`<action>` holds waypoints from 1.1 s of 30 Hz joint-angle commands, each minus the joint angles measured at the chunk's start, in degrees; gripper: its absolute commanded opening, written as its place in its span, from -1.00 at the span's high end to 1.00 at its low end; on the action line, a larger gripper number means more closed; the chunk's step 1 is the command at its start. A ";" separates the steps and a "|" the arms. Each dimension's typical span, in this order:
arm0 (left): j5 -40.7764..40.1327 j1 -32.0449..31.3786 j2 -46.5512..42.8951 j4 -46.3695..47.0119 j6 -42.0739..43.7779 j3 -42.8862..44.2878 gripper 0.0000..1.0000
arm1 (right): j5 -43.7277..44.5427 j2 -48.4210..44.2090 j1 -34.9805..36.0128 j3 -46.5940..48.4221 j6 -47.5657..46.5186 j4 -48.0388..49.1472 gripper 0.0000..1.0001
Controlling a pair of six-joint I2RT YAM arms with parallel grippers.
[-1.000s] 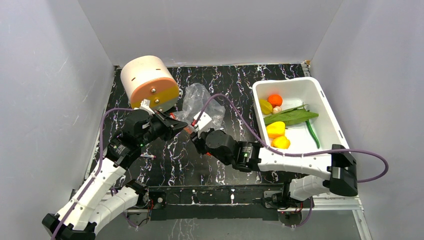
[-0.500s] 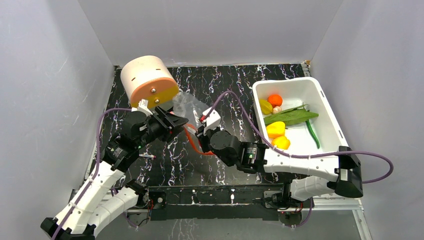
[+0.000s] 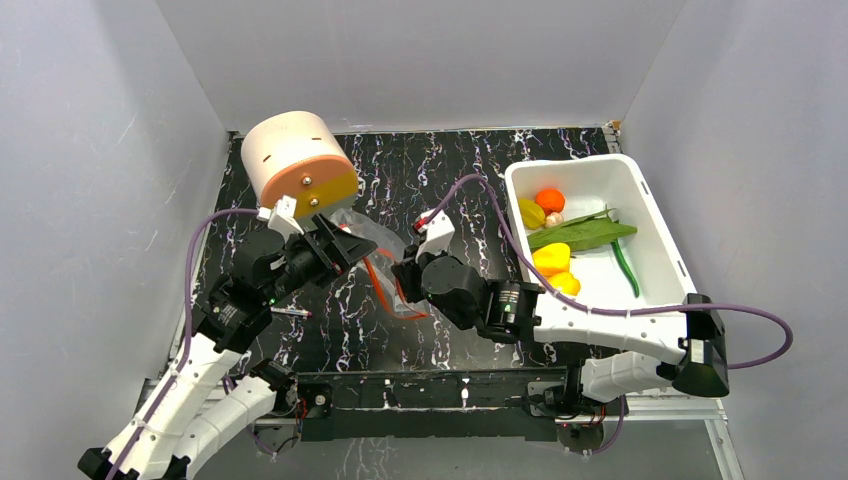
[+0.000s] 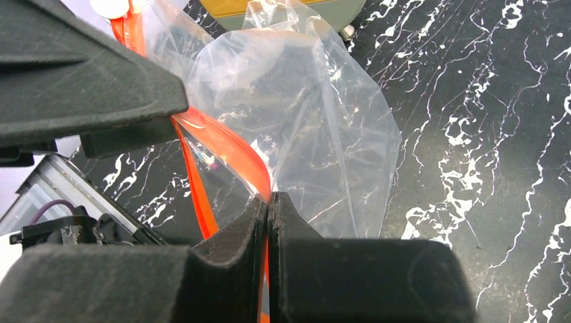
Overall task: Place the food in the zip-top bag and seal the zipper
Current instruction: Open the zipper of the food storage bag.
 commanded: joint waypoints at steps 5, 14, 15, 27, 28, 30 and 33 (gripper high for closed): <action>5.43 0.21 -2.50 6.22 5.03 -3.19 -0.68 | 7.21 1.53 -0.26 7.92 9.36 -6.03 1.00; 8.71 0.18 -3.05 10.66 8.40 -6.18 -0.69 | 5.37 2.39 -0.61 9.86 11.27 -4.26 1.00; 8.13 0.18 -2.93 10.42 8.97 -6.58 -0.64 | 4.74 1.94 -0.66 9.30 11.39 -2.95 1.00; 4.46 0.19 3.37 8.11 17.42 -4.26 0.02 | 2.81 1.25 -0.66 6.28 13.43 0.43 1.00; 3.78 0.18 3.56 7.90 17.78 -4.06 0.11 | 2.84 1.59 -0.66 6.45 13.41 -0.18 1.00; 2.99 0.23 3.49 8.21 18.25 -4.06 0.28 | 2.93 2.32 -0.66 7.08 13.37 -1.71 1.00; 1.92 0.18 3.08 8.02 20.18 -3.85 0.81 | 3.76 2.45 -0.72 6.65 13.33 -2.64 1.00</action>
